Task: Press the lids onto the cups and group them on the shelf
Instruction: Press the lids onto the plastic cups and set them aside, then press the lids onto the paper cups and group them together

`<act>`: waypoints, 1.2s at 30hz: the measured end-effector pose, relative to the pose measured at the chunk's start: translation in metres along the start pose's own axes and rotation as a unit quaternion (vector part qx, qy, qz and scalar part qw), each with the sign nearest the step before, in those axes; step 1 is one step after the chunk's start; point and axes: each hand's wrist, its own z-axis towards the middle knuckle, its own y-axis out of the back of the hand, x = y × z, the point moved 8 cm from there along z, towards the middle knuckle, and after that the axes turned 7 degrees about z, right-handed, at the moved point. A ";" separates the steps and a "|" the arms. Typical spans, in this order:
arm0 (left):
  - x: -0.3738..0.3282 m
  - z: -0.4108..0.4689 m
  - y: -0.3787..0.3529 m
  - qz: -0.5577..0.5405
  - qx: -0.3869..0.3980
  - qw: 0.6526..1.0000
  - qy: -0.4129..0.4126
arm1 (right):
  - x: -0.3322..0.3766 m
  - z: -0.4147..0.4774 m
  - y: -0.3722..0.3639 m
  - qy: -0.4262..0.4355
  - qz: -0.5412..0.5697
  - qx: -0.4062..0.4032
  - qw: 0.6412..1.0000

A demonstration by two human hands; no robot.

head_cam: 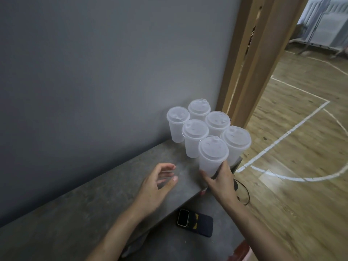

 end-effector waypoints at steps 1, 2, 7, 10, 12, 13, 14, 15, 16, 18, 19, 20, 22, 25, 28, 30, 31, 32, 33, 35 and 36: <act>0.001 0.000 0.000 -0.004 -0.002 1.000 -0.001 | -0.002 -0.001 0.000 -0.002 0.002 0.002 1.000; 0.001 -0.001 0.000 -0.007 -0.005 1.000 -0.002 | -0.004 -0.002 -0.001 -0.007 0.005 0.006 1.000; 0.010 -0.006 0.000 -0.024 -0.009 1.000 0.003 | -0.015 -0.019 -0.001 -0.044 0.045 0.018 0.998; 0.021 -0.015 0.009 -0.043 -0.033 0.998 0.017 | -0.015 -0.048 0.006 -0.095 0.109 0.003 0.989; 0.031 -0.025 0.021 -0.058 -0.061 0.996 0.031 | -0.012 -0.070 0.004 -0.118 0.171 0.007 0.978; 0.038 -0.031 0.029 -0.067 -0.080 0.994 0.041 | -0.009 -0.080 -0.002 -0.121 0.193 0.023 0.973; 0.044 -0.038 0.037 -0.077 -0.105 0.990 0.052 | -0.004 -0.089 -0.012 -0.123 0.204 0.050 0.970; 0.050 -0.046 0.047 -0.086 -0.134 0.985 0.062 | 0.003 -0.096 -0.026 -0.121 0.212 0.084 0.966; 0.056 -0.055 0.057 -0.095 -0.166 0.979 0.071 | 0.013 -0.101 -0.043 -0.112 0.220 0.120 0.962; 0.069 -0.077 0.080 -0.113 -0.228 0.963 0.091 | 0.041 -0.109 -0.083 -0.079 0.229 0.197 0.950; 0.074 -0.089 0.091 -0.121 -0.261 0.952 0.101 | 0.059 -0.112 -0.104 -0.056 0.227 0.233 0.944; 0.079 -0.103 0.104 -0.128 -0.294 0.941 0.111 | 0.077 -0.115 -0.123 -0.030 0.225 0.265 0.937; 0.087 -0.135 0.126 -0.146 -0.362 0.911 0.133 | 0.112 -0.122 -0.159 0.018 0.219 0.328 0.919; 0.087 -0.191 0.159 -0.148 -0.460 0.862 0.154 | 0.161 -0.140 -0.205 0.070 0.215 0.414 0.882; 0.087 -0.255 0.183 -0.128 -0.546 0.808 0.181 | 0.195 -0.168 -0.241 0.092 0.222 0.484 0.841; 0.089 -0.299 0.194 -0.113 -0.600 0.766 0.201 | 0.212 -0.188 -0.260 0.107 0.228 0.519 0.817; 0.090 -0.322 0.198 -0.107 -0.624 0.744 0.213 | 0.218 -0.199 -0.268 0.110 0.229 0.535 0.805; 0.091 -0.343 0.200 -0.099 -0.645 0.723 0.226 | 0.223 -0.210 -0.276 0.112 0.228 0.552 0.794; 0.089 -0.363 0.201 -0.087 -0.662 0.705 0.237 | 0.228 -0.221 -0.282 0.113 0.226 0.568 0.783; 0.084 -0.397 0.202 -0.054 -0.688 0.677 0.255 | 0.237 -0.244 -0.292 0.122 0.221 0.594 0.764; 0.079 -0.412 0.202 -0.038 -0.698 0.665 0.262 | 0.243 -0.256 -0.296 0.130 0.219 0.605 0.754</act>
